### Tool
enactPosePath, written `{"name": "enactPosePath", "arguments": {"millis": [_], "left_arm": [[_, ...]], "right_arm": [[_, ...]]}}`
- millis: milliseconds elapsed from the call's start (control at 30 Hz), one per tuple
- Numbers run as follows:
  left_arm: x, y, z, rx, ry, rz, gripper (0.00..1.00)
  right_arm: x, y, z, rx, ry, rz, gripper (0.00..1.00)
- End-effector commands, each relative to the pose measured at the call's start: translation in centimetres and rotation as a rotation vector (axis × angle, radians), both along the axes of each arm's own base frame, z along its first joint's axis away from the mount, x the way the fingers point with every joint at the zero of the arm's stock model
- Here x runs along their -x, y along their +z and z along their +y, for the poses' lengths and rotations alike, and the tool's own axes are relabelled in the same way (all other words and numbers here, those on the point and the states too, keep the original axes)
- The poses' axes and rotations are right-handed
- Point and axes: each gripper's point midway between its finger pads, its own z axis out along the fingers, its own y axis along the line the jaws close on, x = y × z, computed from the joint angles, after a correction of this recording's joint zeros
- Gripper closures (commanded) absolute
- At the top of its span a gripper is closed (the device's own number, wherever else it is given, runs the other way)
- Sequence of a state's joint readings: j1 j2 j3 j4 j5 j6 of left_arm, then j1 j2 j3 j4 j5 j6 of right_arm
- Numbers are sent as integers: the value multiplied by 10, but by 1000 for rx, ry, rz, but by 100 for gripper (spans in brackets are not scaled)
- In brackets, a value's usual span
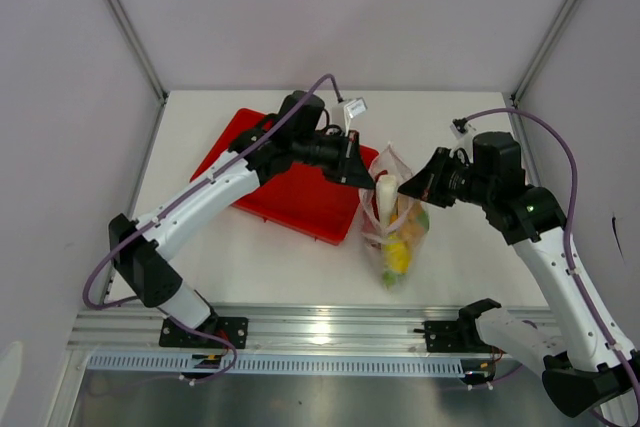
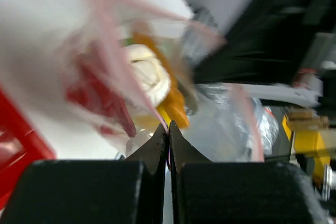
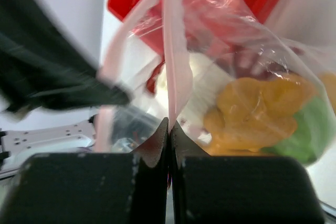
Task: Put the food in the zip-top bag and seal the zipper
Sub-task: Adjust the zipper food storage bag at the center of the board.
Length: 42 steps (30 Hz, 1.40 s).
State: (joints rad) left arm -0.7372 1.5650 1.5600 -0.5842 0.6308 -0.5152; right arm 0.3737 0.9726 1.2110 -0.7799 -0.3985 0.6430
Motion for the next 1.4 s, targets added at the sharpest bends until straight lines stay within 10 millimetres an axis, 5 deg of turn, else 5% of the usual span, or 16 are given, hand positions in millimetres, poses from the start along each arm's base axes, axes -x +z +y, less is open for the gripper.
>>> {"name": "enactPosePath", "arguments": {"millis": [0,33,133,333,567,833,1100,1367], "left_arm": [[43,77,-27,225,-242,-98,99],[50,92,-32,257,-265,-108,99],[53,92,-38,257,-273,-73,99],[39,49,-33,121,-177,-28,99],[31,11,-25,11,-140,20,99],[31,67,-24,97,-164,-75,99],[31,14,-15,20,-150,-27,99],[6,-5,12,8,-91,-17,99]], "right_arm": [[-11,14,-16,77,-62,-102,100],[-9,10,-21,103,-74,-93,100],[-4,7,-28,134,-87,-89,100],[19,45,-12,-34,-22,-138,100],[16,-4,-15,19,-50,-30,100],[23,27,-12,-40,-39,-72,100],[19,13,5,-84,-32,-23,100],[4,15,11,-74,-46,-37,100]]}}
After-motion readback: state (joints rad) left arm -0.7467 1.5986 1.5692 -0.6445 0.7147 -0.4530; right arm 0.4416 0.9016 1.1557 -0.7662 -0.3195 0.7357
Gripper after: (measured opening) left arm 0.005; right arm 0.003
